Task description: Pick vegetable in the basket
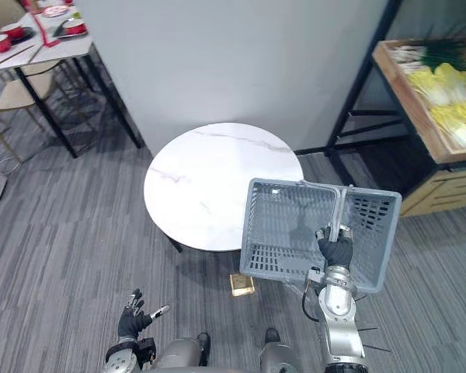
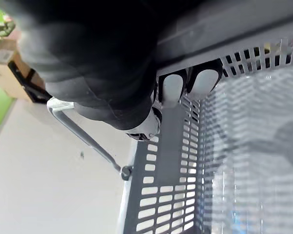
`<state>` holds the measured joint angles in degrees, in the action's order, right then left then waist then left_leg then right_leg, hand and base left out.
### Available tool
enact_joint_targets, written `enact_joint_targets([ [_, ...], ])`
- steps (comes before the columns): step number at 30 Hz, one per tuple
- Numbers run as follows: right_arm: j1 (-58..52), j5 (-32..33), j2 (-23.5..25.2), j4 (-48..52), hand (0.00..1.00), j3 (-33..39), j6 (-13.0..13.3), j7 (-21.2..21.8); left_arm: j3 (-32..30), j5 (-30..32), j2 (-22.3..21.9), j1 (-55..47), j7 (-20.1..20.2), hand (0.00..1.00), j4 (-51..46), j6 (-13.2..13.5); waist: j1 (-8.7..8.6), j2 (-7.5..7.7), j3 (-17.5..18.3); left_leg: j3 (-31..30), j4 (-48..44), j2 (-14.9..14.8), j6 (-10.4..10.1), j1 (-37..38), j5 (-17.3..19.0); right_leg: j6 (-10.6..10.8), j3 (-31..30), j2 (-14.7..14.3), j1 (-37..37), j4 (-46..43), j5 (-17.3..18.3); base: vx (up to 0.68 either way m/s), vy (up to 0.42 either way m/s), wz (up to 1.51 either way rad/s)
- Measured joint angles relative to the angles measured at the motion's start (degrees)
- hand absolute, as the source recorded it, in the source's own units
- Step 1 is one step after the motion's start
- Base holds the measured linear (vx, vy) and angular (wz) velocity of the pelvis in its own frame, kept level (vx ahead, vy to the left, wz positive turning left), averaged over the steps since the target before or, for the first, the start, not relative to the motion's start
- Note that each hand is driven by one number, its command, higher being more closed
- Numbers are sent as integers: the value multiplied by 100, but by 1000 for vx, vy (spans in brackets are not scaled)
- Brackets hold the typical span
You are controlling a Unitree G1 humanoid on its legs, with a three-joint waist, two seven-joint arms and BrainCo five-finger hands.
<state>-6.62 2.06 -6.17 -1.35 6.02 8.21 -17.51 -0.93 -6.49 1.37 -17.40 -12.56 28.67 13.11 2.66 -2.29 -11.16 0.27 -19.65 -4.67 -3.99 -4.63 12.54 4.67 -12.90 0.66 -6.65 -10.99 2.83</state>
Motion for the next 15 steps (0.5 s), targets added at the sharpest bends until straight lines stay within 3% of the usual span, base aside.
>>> enact_joint_targets([
  [3, 116, 33, 8, -220, 100, 36, 15, -29, -188, -4, 3, 114, -11, 0, 0, -1, -53, 45, -28, 581, -458, -201, 60, -84, 416, -26, -522, -195, -155, 206, -244, -48, 147, -132],
  [4, 260, 90, 5, -479, 100, 88, 14, -39, -236, -5, 10, 199, -23, 0, 3, -2, -58, 72, -49, 922, -462, -317, 33, -22, 542, -316, -173, -98, -191, 418, -348, -84, 142, -151],
  [5, 344, 119, -4, -610, 100, 94, 15, -42, -277, -6, -4, 241, -30, 0, 8, -3, -42, 79, -63, 1140, -425, -388, 21, 42, 550, -474, 128, -12, -229, 459, -421, -64, 82, -169],
  [7, 645, 196, -8, -1053, 100, 40, 14, -38, -410, -11, 80, 329, -42, 0, 12, -5, -29, 138, -82, 2030, -362, -653, 44, 311, 567, -653, 1648, 290, -500, 172, -555, 10, 1, -179],
  [11, 748, 358, -46, -1143, 100, 13, 15, -105, -360, -9, 108, 412, -10, 0, 5, -27, -58, 65, -122, 3119, -9, -805, -117, 864, 551, -848, 3288, 633, -588, 150, -647, 143, -21, -153],
  [13, 799, 418, -60, -1135, 100, 14, 15, -106, -348, -4, 111, 491, 2, 0, 11, -41, -97, 73, -114, 3133, 168, -823, -216, 1072, 490, -634, 2963, 369, -673, 234, -846, 251, -124, -152],
  [15, 881, 498, -62, -1030, 100, 12, 24, -100, -234, 3, 115, 573, 18, 0, 17, -47, -238, 57, -114, 3159, 394, -885, -320, 1291, 423, -665, 2583, 25, -824, 198, -791, 273, -166, -144],
])
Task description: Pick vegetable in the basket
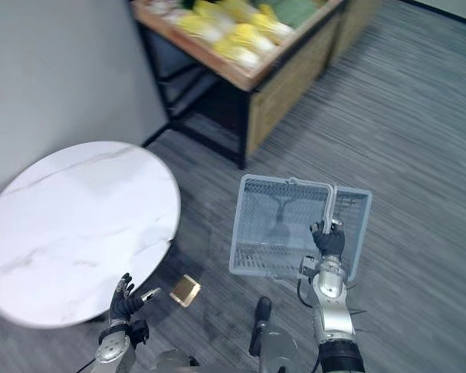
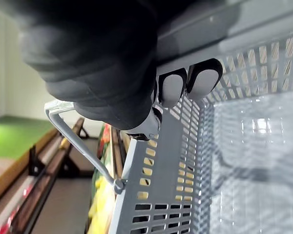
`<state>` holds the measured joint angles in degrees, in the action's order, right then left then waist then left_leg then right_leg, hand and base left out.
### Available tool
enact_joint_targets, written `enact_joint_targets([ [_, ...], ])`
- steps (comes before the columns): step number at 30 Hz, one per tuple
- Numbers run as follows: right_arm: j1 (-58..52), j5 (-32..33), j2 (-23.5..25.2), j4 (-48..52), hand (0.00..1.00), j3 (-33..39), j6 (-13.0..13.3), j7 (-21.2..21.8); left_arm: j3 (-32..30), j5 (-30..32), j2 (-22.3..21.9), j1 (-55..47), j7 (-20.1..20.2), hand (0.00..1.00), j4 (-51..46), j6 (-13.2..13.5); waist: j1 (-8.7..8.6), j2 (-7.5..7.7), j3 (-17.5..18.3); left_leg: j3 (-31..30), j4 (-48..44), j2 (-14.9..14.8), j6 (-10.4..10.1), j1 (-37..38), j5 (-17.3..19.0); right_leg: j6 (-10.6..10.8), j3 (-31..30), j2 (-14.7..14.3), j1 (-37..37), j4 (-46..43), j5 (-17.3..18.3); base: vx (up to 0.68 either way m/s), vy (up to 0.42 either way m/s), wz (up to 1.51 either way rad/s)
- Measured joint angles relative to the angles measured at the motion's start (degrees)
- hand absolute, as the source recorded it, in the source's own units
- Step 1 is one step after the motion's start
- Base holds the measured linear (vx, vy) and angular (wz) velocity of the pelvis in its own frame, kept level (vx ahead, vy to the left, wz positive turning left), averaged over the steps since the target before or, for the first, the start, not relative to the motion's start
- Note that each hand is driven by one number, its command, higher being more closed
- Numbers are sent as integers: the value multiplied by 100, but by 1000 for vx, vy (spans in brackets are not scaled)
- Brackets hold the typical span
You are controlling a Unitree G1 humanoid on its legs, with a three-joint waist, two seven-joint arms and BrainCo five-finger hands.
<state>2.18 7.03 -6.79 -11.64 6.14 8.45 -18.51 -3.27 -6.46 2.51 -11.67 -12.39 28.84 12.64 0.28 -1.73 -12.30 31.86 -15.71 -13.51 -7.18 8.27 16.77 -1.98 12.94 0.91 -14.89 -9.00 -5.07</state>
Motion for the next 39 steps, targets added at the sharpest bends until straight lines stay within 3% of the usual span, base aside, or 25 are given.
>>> enact_joint_targets([
  [3, -52, 198, 28, 243, 100, 9, 12, 41, 185, 129, 3, 254, 127, 0, 112, -36, -213, -33, -17, -107, -566, -301, 44, 21, -52, -65, -304, -344, 4, -253, 296, 268, -131, -80],
  [5, -235, 267, 39, 529, 100, -1, 19, 84, 322, 161, -9, 413, 163, 0, 173, -86, -242, -63, -79, -525, -2170, -697, 805, -317, -506, -199, -595, -587, 373, -246, 483, 319, -138, -84],
  [6, -301, 266, 45, 670, 100, -47, 43, 91, 315, 151, -5, 406, 211, 0, 159, -85, -188, -100, -160, -1086, -3225, -802, 1350, -681, -1151, -266, -871, -666, 703, -172, 585, 264, -60, -85],
  [8, -253, 273, 75, 734, 100, -47, 139, 76, 325, 138, -6, 373, 221, 0, 136, -85, -61, -164, -183, -1963, -4039, -425, 949, -1198, -718, -429, -1306, -778, 912, -163, 771, 288, 62, -115],
  [10, -202, 325, 69, 868, 100, -46, 212, 59, 319, 42, 1, 320, 215, 0, -67, -79, 118, -190, -318, -2783, -4026, 449, 883, -2077, -116, -483, -1868, -756, 1136, -169, 971, 286, 134, -128],
  [11, -203, 322, 67, 867, 100, -56, 223, 66, 320, 24, 1, 244, 214, 0, -138, -78, 148, -192, -321, -2873, -3823, 604, 856, -2265, -36, -471, -1989, -744, 1190, -166, 1026, 294, 144, -103],
  [14, -204, 325, -77, 861, 100, -44, 223, 63, 386, 26, -37, -21, 219, 0, -479, -71, 255, -267, -355, -3319, -1962, 1226, 503, -2935, -131, -347, -2477, -659, 1523, 32, 1243, 360, 198, -81],
  [15, -205, 319, -121, 844, 100, -50, 225, 63, 389, 28, -42, -100, 218, 0, -604, -70, 314, -361, -327, -3482, -1178, 1288, 181, -2978, -347, -274, -2621, -660, 1569, 100, 1291, 410, 271, -93],
  [16, -191, 310, -167, 748, 100, -65, 220, 63, 361, 28, -35, -140, 211, 0, -738, -69, 445, -511, -310, -3522, -598, 1230, 90, -3010, -799, -155, -2877, -719, 1669, 136, 1413, 595, 367, -114],
  [18, -201, 315, -141, 514, 100, -277, 187, 0, 247, 28, -4, -329, 192, 0, -966, -60, 596, -314, -207, -3409, -781, 1528, 608, -2938, -905, -10, -3180, -473, 1751, -14, 1799, 569, 327, -89],
  [20, -257, 302, -132, 336, 100, -435, 169, 31, 259, 27, -12, -373, 191, 0, -1049, -39, 714, -184, -159, -3114, -1045, 1666, 1079, -2823, -685, 852, -3158, -392, 1382, -1417, 2356, 614, 250, -46],
  [21, -267, 297, -77, 217, 100, -580, 124, 138, 302, 27, -6, -393, 192, 0, -1047, -45, 691, -150, -175, -3043, -1189, 1792, 1180, -2587, -432, 1754, -3095, -366, 963, -2804, 2442, 431, 150, -22],
  [22, -280, 298, -30, 163, 100, -659, 100, 161, 317, 27, -3, -394, 193, 0, -1047, -50, 668, -130, -187, -2990, -1231, 1849, 1231, -2405, -341, 1806, -3020, -338, 784, -3522, 2378, 538, 184, -16],
  [23, -390, 298, 103, 144, 100, -729, -24, 254, 381, 27, -13, -389, 190, 0, -1053, -67, 675, -89, -213, -2906, -1204, 1957, 1317, -1922, -176, 1756, -2726, -169, 482, -4663, 2287, 548, 165, -12],
  [25, -550, 283, 289, 144, 100, -953, -37, 378, 387, 27, -11, -387, 109, 0, -1147, -68, 597, -84, -211, -2901, -906, 1947, 1461, -1173, 35, 1210, -1978, 138, -13, -5354, 2230, 618, 164, -15],
  [26, -520, 236, 350, 145, 100, -1051, -33, 437, 370, 27, 3, -368, 87, 0, -1206, -59, 510, -62, -210, -2983, -660, 1884, 1592, -818, 207, 875, -1557, 209, -339, -5171, 2288, 387, 73, -10],
  [28, -505, 135, 352, 145, 100, -1121, -23, 524, 375, 27, 75, -291, 86, 0, -1191, -66, 483, 24, -183, -3032, -406, 1793, 1548, -444, 287, 728, -1127, 216, -709, -4265, 2352, 521, 38, 0],
  [30, -462, 129, 301, 144, 100, -1105, -8, 592, 417, 25, 119, -150, 99, 0, -1104, -69, 371, 98, -144, -3306, -225, 1744, 1445, -195, 345, 610, -1009, 90, -988, -2904, 2064, 660, 0, 38],
  [33, -449, 120, 160, 143, 100, -938, 1, 609, 504, 34, 129, 179, 94, 0, -852, -89, 178, 115, -134, -4131, -178, 1716, 1157, 213, 510, 775, -1635, -74, -973, -297, 673, 596, -101, 92],
  [34, -482, 77, 176, 115, 100, -889, -16, 595, 510, 43, 131, 224, 85, 0, -840, -86, 136, 139, -120, -4462, -294, 1702, 949, 450, 641, 692, -1765, -62, -901, 162, 260, 692, -199, 115],
  [35, -522, 66, 197, 114, 100, -891, -24, 596, 506, 56, 151, 205, 77, 0, -841, -82, 113, 161, -103, -4632, -416, 1685, 887, 564, 707, 587, -1761, -64, -817, 278, 96, 727, -276, 130],
  [36, -592, 58, 229, 88, 100, -884, -24, 590, 506, 87, 166, 143, 60, 0, -830, -95, 42, 93, -40, -4911, -912, 1583, 803, 627, 796, 474, -1643, -74, -646, 115, -799, 753, -300, 108],
  [37, -575, 59, 140, 26, 100, -840, -34, 571, 485, 160, 0, 148, 19, 0, -847, -110, 75, -349, 68, -4974, -1835, 1257, 508, 286, 609, 308, -1279, -429, -589, -226, -503, 746, -292, 96],
  [38, -539, 64, 148, 30, 100, -859, -34, 562, 418, 184, -55, 144, -27, 0, -972, -103, 103, -400, 69, -4937, -2402, 1214, 281, 28, 213, 237, -1169, -501, -501, -330, -291, 861, -314, 32],
  [39, -476, 68, 175, 41, 100, -948, -36, 506, 253, 202, -183, 129, -55, 0, -1175, -103, 250, -399, 50, -4583, -3396, 1141, 212, -397, -1087, 106, -1171, -620, -193, -355, -6, 701, -250, 27],
])
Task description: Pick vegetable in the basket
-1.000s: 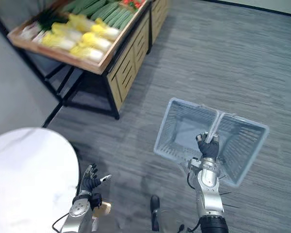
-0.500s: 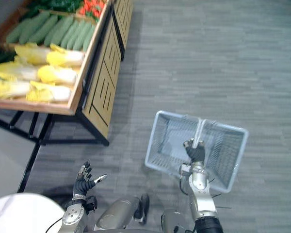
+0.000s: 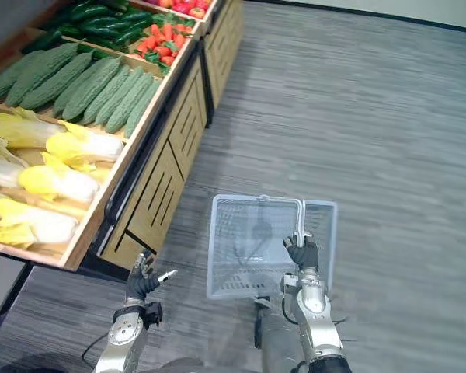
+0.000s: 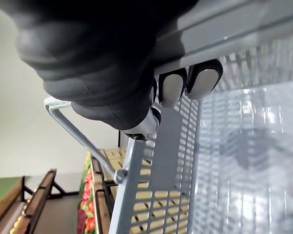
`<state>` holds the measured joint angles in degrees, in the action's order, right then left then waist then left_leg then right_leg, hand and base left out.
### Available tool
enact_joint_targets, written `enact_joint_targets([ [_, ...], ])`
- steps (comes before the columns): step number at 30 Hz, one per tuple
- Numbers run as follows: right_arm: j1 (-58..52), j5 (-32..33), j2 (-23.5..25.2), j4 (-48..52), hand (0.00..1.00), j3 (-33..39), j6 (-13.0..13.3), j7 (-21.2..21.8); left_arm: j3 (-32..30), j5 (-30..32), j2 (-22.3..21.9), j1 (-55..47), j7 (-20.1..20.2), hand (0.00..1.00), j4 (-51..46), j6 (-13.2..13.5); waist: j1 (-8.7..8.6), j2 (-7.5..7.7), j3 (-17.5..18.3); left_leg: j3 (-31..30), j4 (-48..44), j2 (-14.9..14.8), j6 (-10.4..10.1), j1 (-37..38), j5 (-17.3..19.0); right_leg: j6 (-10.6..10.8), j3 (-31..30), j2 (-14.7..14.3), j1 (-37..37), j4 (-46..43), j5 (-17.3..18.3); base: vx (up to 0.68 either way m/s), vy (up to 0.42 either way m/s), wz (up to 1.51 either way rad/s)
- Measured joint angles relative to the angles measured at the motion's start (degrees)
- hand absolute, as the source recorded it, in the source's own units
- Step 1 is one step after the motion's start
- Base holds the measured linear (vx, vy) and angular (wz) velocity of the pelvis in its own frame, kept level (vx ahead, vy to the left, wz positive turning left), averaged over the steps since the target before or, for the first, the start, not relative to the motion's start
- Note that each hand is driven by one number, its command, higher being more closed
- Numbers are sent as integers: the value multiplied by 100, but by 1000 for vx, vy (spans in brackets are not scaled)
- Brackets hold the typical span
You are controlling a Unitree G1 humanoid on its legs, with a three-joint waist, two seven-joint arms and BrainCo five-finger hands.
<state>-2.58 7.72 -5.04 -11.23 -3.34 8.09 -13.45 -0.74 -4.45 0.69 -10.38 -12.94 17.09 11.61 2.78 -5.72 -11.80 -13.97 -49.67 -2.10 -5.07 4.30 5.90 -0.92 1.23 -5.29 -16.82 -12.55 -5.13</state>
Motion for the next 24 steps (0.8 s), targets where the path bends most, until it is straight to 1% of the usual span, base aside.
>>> enact_joint_targets([
  [1, -12, 53, 128, 12, 100, 40, 1, -87, 27, 12, -8, 2, -28, 0, -205, 2, 136, -28, -27, 380, -876, -254, 115, -410, 182, -105, 30, -69, 524, 150, 184, 688, -238, 26],
  [2, -5, 90, 143, 9, 100, 61, 1, -152, 43, 16, -9, 22, -38, 0, -340, 15, 141, -28, -37, 523, -1135, -309, 165, -613, 435, -158, 43, -85, 775, 238, 219, 616, -184, 54],
  [3, 42, 178, 119, 9, 100, 83, 32, -221, 35, 23, -9, 19, -76, 0, -600, 76, 172, 17, -61, 756, -1222, -257, 347, -969, 847, -219, 50, -37, 1193, 382, 260, 680, -183, 50],
  [4, 123, 268, 95, 10, 100, 174, 88, -266, -24, 62, -5, 24, -124, 0, -796, 131, 240, 37, -73, 1022, -906, -134, 415, -1330, 1133, -283, 55, 72, 1526, 489, 304, 647, -154, 46],
  [5, 154, 302, 95, 8, 100, 258, 146, -273, -42, 78, -3, 33, -163, 0, -894, 145, 272, 37, -75, 1166, -662, -84, 400, -1492, 1227, -323, 97, 134, 1676, 536, 336, 485, -68, 32],
  [6, 265, 315, 40, -56, 100, 458, 247, -298, -128, 124, -5, 24, -246, 0, -1123, 193, 271, 28, -74, 1465, -33, -70, 372, -1786, 1271, -326, 238, 232, 1925, 640, 408, 445, -44, 28],
  [7, 308, 313, -15, -76, 100, 629, 313, -314, -231, 228, 1, 11, -307, 0, -1310, 252, 272, 54, -89, 1752, 713, -66, 300, -1969, 1227, -187, 404, 362, 2147, 663, 658, 427, -44, 29],
  [8, 300, 306, -65, -78, 100, 715, 335, -316, -258, 303, 3, 10, -377, 0, -1389, 267, 287, 59, -93, 1895, 1123, -80, 181, -2019, 1106, -86, 523, 417, 2270, 670, 838, 402, -44, 47],
  [9, 200, 300, -182, -78, 100, 861, 383, -326, -283, 431, -20, -34, -476, 0, -1585, 272, 259, -59, -32, 2230, 2067, -145, 117, -2101, 87, 120, 848, 372, 2528, 682, 1285, 323, -35, 60],
  [10, 118, 295, -272, -112, 100, 974, 409, -331, -266, 503, -20, -61, -492, 0, -1662, 271, 232, -176, 10, 2452, 2168, -166, 792, -2163, 10, 179, 990, 322, 2663, 672, 1467, 515, 28, 136],
  [11, -45, 291, -313, -364, 100, 1252, 402, -413, -241, 701, -27, 33, -584, 0, -1831, 257, 148, -35, 64, 2632, 2537, 48, 1066, -1945, 26, 262, 1344, 554, 2760, 595, 1578, 433, 67, 127],
  [12, -45, 291, -312, -459, 100, 1326, 393, -424, -261, 740, -34, -7, -624, 0, -2018, 257, 146, 41, 66, 2660, 2731, 171, 1149, -1883, -24, 315, 1418, 641, 2735, 554, 1619, 549, 104, 142],
  [13, -42, 240, -307, -617, 100, 1523, 374, -437, -329, 903, -50, -43, -727, 0, -2423, 262, 233, 133, 14, 2473, 3045, 433, 1224, -1779, -69, 355, 1519, 775, 2729, 458, 1685, 341, 59, 75],
  [14, -44, 190, -304, -689, 100, 1629, 345, -437, -374, 995, -66, -54, -771, 0, -2528, 262, 276, 147, 9, 2421, 3097, 514, 1225, -1735, -68, 410, 1560, 835, 2727, 351, 1721, 388, 50, 93],
  [15, -48, 116, -309, -864, 100, 1739, 249, -437, -460, 1144, -97, -119, -884, 0, -2726, 262, 279, 159, 2, 2202, 3180, 675, 1249, -1569, -47, 533, 1661, 940, 2723, -94, 1800, 249, 19, 80],
  [16, -83, 113, -302, -967, 100, 1793, 225, -432, -474, 1196, -98, -150, -927, 0, -2828, 262, 264, 163, -1, 2055, 3200, 755, 1268, -1463, -31, 571, 1722, 999, 2693, -486, 1824, 255, 14, 109],
  [17, -173, 111, -268, -1101, 100, 1864, 170, -420, -471, 1359, -96, -202, -974, 0, -2962, 262, 267, 171, -6, 1797, 3224, 849, 1322, -1289, 18, 568, 1785, 1099, 2543, -1233, 1816, 277, -10, 132],
  [18, -260, 110, -169, -1256, 100, 1924, 114, -407, -449, 1545, -49, -200, -1015, 0, -3203, 265, 224, 218, -34, 1423, 3267, 950, 1406, -1051, 118, 563, 1635, 1245, 2174, -2411, 1739, 332, -58, 173],
  [19, -414, 109, -123, -1252, 100, 1912, 72, -376, -432, 1695, -41, -203, -1075, 0, -3283, 263, 160, 255, -35, 1033, 3243, 1044, 1416, -928, 178, 449, 1305, 1243, 1855, -3159, 1934, 383, -108, 179],
  [20, -493, 108, -84, -1209, 100, 1907, 71, -344, -437, 1829, -51, -222, -1099, 0, -3343, 234, 117, 257, -36, 748, 3217, 1093, 1401, -862, 239, 453, 1033, 1163, 1611, -3441, 2076, 291, -118, 155],
  [22, -727, 78, 23, -899, 100, 1905, 71, -247, -381, 2000, -64, -260, -1128, 0, -3372, 178, 139, 272, -34, 252, 3053, 1146, 1366, -807, 443, 578, 421, 1000, 1054, -3532, 2346, 251, -114, 118],
  [23, -796, 72, 66, -785, 100, 1901, 71, -234, -361, 2033, -72, -264, -1127, 0, -3371, 139, 136, 276, -32, 119, 3007, 1150, 1345, -781, 501, 593, 229, 939, 911, -3472, 2420, 234, -115, 114],
  [24, -943, 72, 144, -592, 100, 1900, 73, -184, -296, 2046, -118, -263, -1124, 0, -3372, 97, 125, 287, -23, -166, 2907, 1150, 1277, -715, 603, 582, -190, 824, 654, -3267, 2478, 317, -177, 123],
])
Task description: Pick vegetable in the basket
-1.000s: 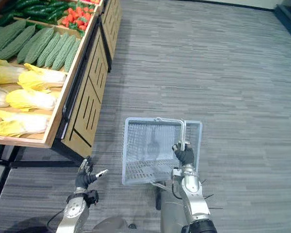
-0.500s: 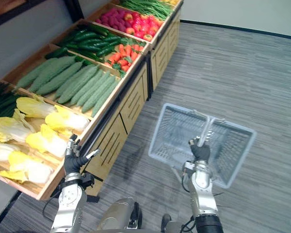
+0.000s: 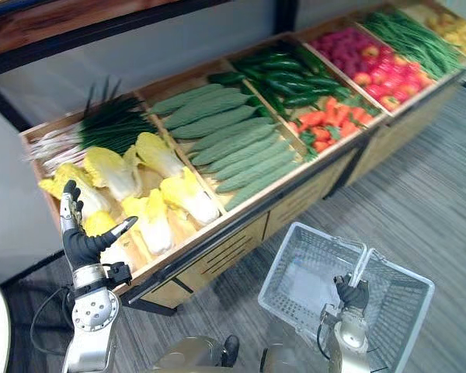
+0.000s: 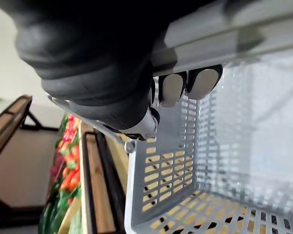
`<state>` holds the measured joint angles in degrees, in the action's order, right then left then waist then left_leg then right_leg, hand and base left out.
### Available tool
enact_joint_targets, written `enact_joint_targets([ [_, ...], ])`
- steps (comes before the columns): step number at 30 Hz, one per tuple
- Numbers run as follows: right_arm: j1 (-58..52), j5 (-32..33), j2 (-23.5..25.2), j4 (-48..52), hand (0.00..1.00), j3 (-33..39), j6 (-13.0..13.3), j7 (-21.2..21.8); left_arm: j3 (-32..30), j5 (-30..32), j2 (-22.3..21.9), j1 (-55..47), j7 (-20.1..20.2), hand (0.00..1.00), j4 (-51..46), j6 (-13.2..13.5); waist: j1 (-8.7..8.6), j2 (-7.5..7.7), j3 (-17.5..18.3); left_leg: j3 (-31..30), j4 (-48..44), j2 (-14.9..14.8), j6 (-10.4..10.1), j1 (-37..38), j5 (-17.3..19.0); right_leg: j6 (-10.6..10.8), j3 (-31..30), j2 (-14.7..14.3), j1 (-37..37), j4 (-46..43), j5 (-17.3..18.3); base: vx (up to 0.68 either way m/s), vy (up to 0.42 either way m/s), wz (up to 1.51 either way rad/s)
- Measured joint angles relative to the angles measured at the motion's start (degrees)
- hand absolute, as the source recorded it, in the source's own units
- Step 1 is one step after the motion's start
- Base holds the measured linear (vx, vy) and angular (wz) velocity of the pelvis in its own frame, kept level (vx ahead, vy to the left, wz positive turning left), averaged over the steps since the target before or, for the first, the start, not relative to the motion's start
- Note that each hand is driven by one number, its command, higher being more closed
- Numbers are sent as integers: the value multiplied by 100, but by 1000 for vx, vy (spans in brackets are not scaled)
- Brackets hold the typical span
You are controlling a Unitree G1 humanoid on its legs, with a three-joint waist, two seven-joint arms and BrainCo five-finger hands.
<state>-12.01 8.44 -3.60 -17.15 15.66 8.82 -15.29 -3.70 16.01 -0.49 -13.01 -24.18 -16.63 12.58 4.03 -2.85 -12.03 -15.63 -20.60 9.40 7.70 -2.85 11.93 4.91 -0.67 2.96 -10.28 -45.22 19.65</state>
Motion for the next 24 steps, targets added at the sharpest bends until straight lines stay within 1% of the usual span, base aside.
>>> enact_joint_targets([
  [1, -145, 4, 55, 109, 100, -2, 16, 45, 100, 0, -39, 24, -7, 0, 0, -23, -6, 26, 18, -348, -69, 1, -87, 80, 74, 3, -423, -141, -155, 308, 1, 229, -130, 139],
  [2, -214, 15, 86, 127, 100, -6, 20, 51, 141, 0, -45, 30, -12, 0, 0, -23, -19, 61, 53, -534, -94, 1, -136, 84, 103, 4, -611, -198, -223, 500, 0, 360, -268, 158],
  [3, -334, 58, 128, 172, 100, -9, 20, 51, 202, 0, -44, 57, -14, 0, 4, -26, -53, 155, 92, -811, -235, 24, -286, 65, 190, 2, -891, -225, -249, 993, -50, 290, -269, 157],
  [4, -474, 128, 210, 180, 100, 17, 30, 15, 203, -2, -52, 53, -15, 0, 5, -28, 1, 342, 146, -899, -474, 136, -509, -8, 330, -59, -970, -53, -186, 1727, -429, 344, -329, 149],
  [5, -566, 123, 253, 180, 100, 6, 27, 21, 201, -1, -47, 55, -18, 0, 4, -27, 5, 506, 186, -874, -608, 227, -625, -69, 439, 16, -983, 110, -145, 2065, -879, 256, -299, 123],
  [6, -567, 154, 142, 35, 100, -11, -13, 57, 171, 0, -163, 71, -29, 0, 145, -69, -18, 368, 203, -915, -791, 100, -730, -136, 584, 57, -703, 64, -81, 1975, -828, 179, -229, 111],
  [7, -628, 242, 140, 22, 100, -33, -31, 44, 151, 1, -268, 13, -22, 0, 203, -112, 7, 255, 273, -883, -804, -105, -777, -191, 609, 8, -417, -7, 16, 2092, -851, 199, -250, 103],
  [8, -644, 243, 132, 22, 100, -32, -30, 43, 153, -2, -288, -11, -43, 0, 219, -107, 14, 232, 286, -864, -684, -220, -796, -187, 596, -33, -270, -39, 52, 2146, -848, 136, -211, 86],
  [10, -727, 241, 65, -8, 100, 30, -6, 39, 150, -54, -292, 133, -27, 0, 476, -97, -14, 208, 298, -744, -308, -465, -901, -168, 529, -44, 72, -59, 125, 2157, -847, 61, -233, 81],
  [11, -828, 246, -32, -16, 100, 20, -17, 46, 145, -113, -295, 299, 9, 0, 710, -98, -15, 213, 296, -664, -197, -546, -909, -168, 483, -61, 233, -50, 167, 2162, -846, -20, -144, 73],
  [12, -849, 250, -35, -31, 100, 21, -18, 47, 135, -194, -292, 366, 19, 0, 824, -98, -16, 223, 293, -627, -140, -555, -857, -168, 443, -106, 296, -28, 187, 2168, -830, -43, -95, 57],
  [13, -863, 252, -54, -38, 100, 26, -14, 46, 129, -272, -282, 476, 20, 0, 1002, -105, -24, 244, 292, -580, -76, -550, -865, -180, 399, -179, 397, 25, 215, 2169, -787, -69, -64, 40],
  [14, -842, 292, -53, -111, 100, 21, -9, 46, 123, -309, -233, 577, 17, 0, 1182, -111, -23, 316, 310, -411, 57, -566, -783, -178, 351, -249, 477, 113, 206, 2167, -743, -80, -55, 41],
  [15, -821, 324, -52, -207, 100, 23, 5, 47, 125, -311, -198, 636, 18, 0, 1284, -116, -61, 329, 315, -189, 122, -676, -731, -219, 356, -251, 549, 152, 213, 2176, -742, -109, -44, 47],
  [16, -815, 359, -54, -328, 100, 9, 3, 60, 123, -311, -133, 729, 17, 0, 1411, -124, -153, 361, 328, 196, 193, -839, -749, -269, 318, -251, 654, 218, 237, 2186, -740, -96, -31, 48],
  [17, -811, 374, -56, -388, 100, 1, 2, 70, 123, -311, -94, 781, 19, 0, 1478, -142, -189, 363, 330, 268, 246, -871, -818, -263, 254, -251, 700, 245, 271, 2204, -740, -110, -24, 45],
  [18, -808, 401, -62, -473, 100, 2, -23, 78, 120, -318, -22, 870, 21, 0, 1594, -164, -185, 370, 351, 336, 343, -877, -842, -233, 121, -247, 727, 293, 294, 2246, -742, -108, 11, 23],
  [20, -813, 423, -58, -509, 100, -11, -24, 108, 110, -408, 128, 959, 25, 0, 1719, -200, -190, 405, 413, 349, 494, -850, -876, -202, 18, -215, 709, 324, 295, 2304, -766, -86, 18, 7],
  [22, -813, 421, -61, -517, 100, -54, -24, 183, 82, -432, 363, 1131, 25, 0, 2029, -234, -190, 494, 485, 406, 743, -858, -910, -131, -122, -212, 689, 327, 297, 2423, -833, 0, 0, 0],
  [23, -811, 421, -64, -517, 100, -60, -24, 190, 85, -432, 411, 1197, 25, 0, 2140, -238, -192, 512, 501, 409, 808, -864, -915, -123, -157, -216, 694, 325, 295, 2454, -850, 0, 0, 0],
  [24, -783, 420, -86, -517, 100, -89, -24, 212, 87, -432, 496, 1329, 22, 0, 2346, -276, -222, 546, 516, 414, 918, -881, -943, -116, -230, -213, 704, 316, 292, 2537, -887, 8, -33, 2],
])
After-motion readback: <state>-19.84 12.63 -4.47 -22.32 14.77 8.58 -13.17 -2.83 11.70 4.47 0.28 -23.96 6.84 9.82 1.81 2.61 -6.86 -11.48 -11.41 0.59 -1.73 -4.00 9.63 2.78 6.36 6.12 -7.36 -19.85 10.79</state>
